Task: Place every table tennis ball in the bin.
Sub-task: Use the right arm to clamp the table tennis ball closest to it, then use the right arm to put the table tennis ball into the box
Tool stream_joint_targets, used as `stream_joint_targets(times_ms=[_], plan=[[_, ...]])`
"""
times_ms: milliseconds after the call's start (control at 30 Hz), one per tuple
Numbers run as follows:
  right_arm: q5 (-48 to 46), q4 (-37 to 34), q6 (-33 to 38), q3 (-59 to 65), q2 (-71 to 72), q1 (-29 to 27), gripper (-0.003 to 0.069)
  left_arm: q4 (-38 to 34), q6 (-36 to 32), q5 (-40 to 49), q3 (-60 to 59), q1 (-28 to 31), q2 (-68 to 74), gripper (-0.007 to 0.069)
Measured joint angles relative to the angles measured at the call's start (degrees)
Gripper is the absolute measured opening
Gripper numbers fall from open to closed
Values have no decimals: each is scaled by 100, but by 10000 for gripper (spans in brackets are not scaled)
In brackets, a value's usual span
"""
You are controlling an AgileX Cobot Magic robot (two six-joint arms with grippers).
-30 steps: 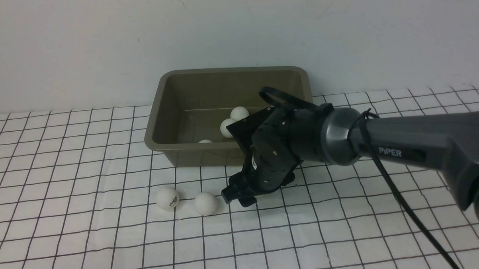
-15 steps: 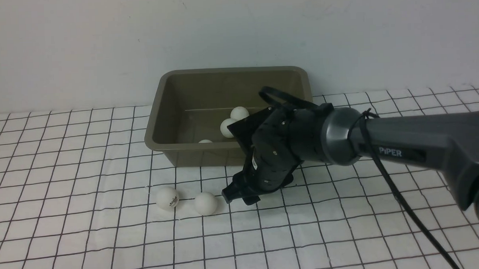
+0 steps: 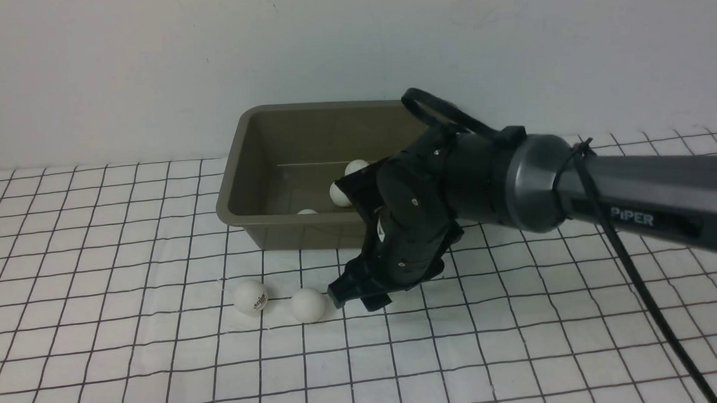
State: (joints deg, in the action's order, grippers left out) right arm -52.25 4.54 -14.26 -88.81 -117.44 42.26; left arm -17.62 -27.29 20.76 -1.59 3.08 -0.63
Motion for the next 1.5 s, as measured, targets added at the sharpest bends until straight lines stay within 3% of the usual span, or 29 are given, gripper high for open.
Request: stream_joint_targets(times_ms=[167, 300, 733, 1500], plan=[[116, 37, 75, 0, 474, 201, 364, 0, 0, 0, 0, 0, 0, -4], [710, 516, 62, -35, 809, 117, 364, 0, 0, 0, 0, 0, 0, -4], [1480, 824, 58, -816, 115, -977, 364, 0, 0, 0, 0, 0, 0, -4], [1649, 823, 70, -1015, -568, -1028, 379, 0, 0, 0, 0, 0, 0, -4]])
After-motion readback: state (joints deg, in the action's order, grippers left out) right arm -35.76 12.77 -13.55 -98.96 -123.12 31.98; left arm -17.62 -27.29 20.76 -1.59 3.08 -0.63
